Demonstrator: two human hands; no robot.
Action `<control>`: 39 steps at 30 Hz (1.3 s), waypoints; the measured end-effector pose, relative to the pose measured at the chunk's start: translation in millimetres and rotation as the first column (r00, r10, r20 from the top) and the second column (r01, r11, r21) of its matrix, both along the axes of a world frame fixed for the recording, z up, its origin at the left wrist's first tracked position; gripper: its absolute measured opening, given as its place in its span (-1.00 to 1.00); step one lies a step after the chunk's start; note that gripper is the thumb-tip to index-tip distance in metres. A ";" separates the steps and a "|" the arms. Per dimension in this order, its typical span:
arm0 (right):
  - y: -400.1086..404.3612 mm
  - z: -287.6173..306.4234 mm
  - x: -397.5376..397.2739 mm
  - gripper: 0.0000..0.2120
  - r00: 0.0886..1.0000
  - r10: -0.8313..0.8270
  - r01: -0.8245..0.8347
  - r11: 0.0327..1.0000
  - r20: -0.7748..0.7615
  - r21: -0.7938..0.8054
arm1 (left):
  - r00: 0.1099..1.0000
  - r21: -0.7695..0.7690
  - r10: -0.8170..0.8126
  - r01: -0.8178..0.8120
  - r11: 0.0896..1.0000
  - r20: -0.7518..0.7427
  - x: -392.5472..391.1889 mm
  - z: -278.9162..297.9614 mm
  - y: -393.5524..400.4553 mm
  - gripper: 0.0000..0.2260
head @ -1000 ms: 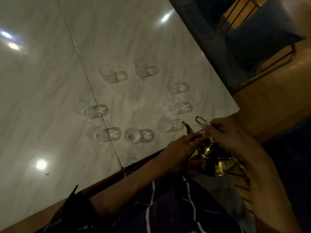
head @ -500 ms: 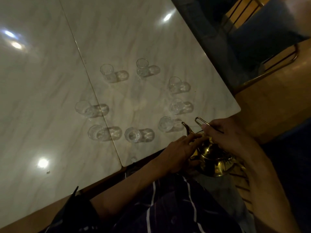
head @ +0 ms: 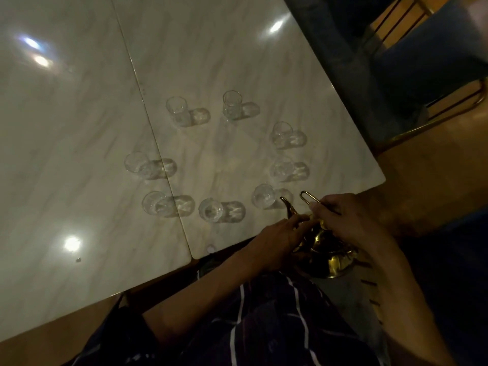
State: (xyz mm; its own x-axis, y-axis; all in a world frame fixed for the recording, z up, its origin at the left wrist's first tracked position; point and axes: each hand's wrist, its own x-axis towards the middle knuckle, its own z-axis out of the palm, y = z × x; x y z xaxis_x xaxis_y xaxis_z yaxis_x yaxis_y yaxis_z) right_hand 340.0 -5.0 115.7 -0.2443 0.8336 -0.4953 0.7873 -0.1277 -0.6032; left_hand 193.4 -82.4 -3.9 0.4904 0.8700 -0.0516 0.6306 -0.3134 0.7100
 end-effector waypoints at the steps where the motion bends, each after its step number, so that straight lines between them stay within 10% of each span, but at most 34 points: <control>1: 0.9 -4.0 -0.7 -0.74 1.000 0.005 -0.005 1.000 0.000 -0.001 | 1.000 -0.010 -0.004 0.004 1.000 -0.011 -0.7 -1.7 0.4 -0.28; 12: 16.8 -30.8 -1.2 -0.77 0.998 -0.043 0.038 0.995 -0.049 -0.088 | 0.997 -0.148 -0.013 0.002 0.989 -0.078 -5.2 -12.5 13.6 -0.22; 39: 122.3 8.7 13.8 -0.66 0.978 0.055 -0.079 0.990 0.202 0.116 | 0.999 0.057 0.002 -0.005 0.998 0.054 29.9 -4.5 122.2 -0.38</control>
State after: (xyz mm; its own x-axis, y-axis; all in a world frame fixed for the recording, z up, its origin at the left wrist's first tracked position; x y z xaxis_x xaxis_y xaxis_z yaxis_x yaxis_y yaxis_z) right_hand 353.8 117.3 124.4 -0.2090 0.8763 -0.4341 0.8969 -0.0052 -0.4422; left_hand 223.3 39.9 -8.4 0.4884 0.8723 0.0245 0.5926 -0.3522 0.7244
